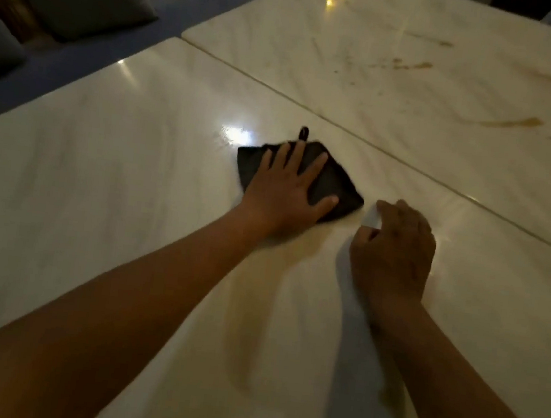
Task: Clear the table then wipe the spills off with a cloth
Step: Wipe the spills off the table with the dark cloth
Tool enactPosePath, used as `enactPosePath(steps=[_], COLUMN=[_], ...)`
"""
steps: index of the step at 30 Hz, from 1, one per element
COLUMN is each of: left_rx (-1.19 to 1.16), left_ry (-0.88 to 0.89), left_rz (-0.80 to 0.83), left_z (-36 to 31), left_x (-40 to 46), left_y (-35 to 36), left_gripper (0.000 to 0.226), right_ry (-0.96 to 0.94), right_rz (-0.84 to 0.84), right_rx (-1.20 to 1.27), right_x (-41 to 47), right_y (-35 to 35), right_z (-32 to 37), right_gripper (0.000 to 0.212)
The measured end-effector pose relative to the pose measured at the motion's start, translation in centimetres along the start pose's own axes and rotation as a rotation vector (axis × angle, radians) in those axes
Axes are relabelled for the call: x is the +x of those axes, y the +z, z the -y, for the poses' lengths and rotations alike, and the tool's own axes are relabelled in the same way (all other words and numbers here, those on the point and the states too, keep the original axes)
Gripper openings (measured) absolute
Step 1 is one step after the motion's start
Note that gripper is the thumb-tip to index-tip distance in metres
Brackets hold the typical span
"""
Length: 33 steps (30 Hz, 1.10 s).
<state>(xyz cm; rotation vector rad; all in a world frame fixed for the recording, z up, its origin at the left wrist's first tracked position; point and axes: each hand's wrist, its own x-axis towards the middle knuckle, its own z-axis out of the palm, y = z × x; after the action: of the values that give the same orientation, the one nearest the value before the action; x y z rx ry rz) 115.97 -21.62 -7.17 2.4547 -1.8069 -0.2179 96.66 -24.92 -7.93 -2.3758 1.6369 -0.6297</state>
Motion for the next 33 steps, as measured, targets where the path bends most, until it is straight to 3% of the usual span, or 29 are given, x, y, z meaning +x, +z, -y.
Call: enactPosePath(steps=[3,11,17,20,28,33], left_rx=[0.019,0.03,0.03,0.061,0.029,-0.032], left_ry=[0.07,-0.231,0.168,0.262,-0.161,-0.001], left_rz=[0.01,0.054,0.021,0.023,0.036,-0.025], left_z=[0.2,0.5,-1.7,-0.9,0.3,-1.5], left_x=[0.7,10.1,2.0,0.5,9.1,-0.4], left_y=[-0.1,-1.2,0.0,0.4,-0.9,0.3], left_gripper=[0.085,0.085,0.086,0.085,0.085,0.084], right_ry=[-0.057,-0.099,-0.027,-0.018,-0.015,-0.028], right_rz=[-0.01,-0.073,-0.077,-0.054,-0.009,-0.036], right_rx=[-0.117,-0.084,-0.021,-0.03,-0.065,-0.075], right_x=[1.0,1.3,1.2,1.3,1.7,1.5], right_y=[-1.3,-0.7,-0.3,-0.3,-0.4,-0.1], right_z=[-0.6,-2.0,-2.6,-2.5,-2.5,-2.6], right_gripper=[0.038,0.04,0.049,0.05,0.059,0.057])
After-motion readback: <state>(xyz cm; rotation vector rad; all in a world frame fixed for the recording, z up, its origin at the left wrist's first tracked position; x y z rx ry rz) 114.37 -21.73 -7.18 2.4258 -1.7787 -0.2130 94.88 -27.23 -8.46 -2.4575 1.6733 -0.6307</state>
